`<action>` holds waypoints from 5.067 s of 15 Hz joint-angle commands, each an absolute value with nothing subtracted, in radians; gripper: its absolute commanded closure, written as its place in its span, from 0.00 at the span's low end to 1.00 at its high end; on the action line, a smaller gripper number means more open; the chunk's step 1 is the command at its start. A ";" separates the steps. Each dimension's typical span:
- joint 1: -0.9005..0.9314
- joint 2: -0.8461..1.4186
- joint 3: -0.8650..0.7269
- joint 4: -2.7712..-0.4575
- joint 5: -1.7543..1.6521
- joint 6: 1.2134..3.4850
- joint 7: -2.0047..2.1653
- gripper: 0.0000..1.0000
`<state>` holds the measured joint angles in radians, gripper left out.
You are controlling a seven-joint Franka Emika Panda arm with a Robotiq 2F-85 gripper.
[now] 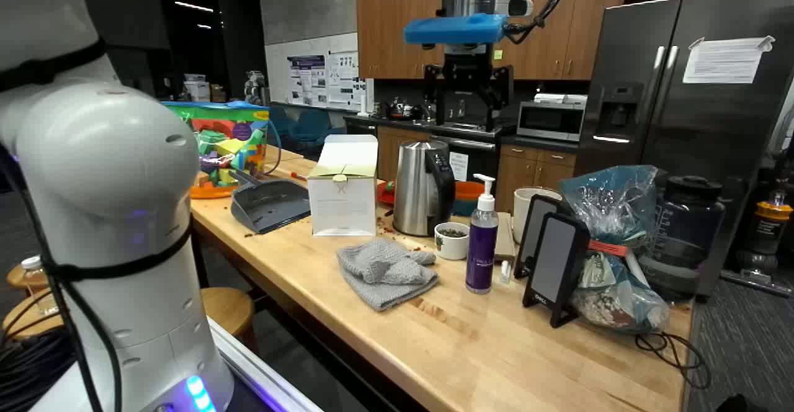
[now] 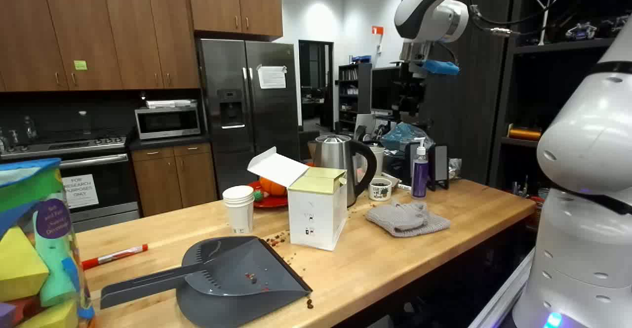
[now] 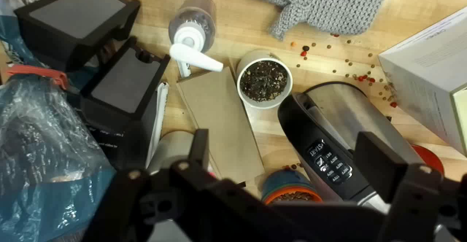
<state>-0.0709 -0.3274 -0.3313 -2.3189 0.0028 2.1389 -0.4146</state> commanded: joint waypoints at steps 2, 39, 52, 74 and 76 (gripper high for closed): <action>-0.097 -0.325 -0.308 -2.316 0.013 2.136 -0.422 0.00; -0.097 -0.325 -0.309 -2.316 0.013 2.136 -0.422 0.00; -0.097 -0.325 -0.309 -2.316 0.013 2.137 -0.422 0.00; 0.009 -0.311 -0.131 -2.362 -0.044 2.158 -0.595 0.00; 0.025 -0.310 -0.118 -2.374 -0.047 2.195 -0.616 0.00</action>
<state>0.0107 -0.2977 -0.1289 -2.3514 -0.0337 2.1482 -0.5727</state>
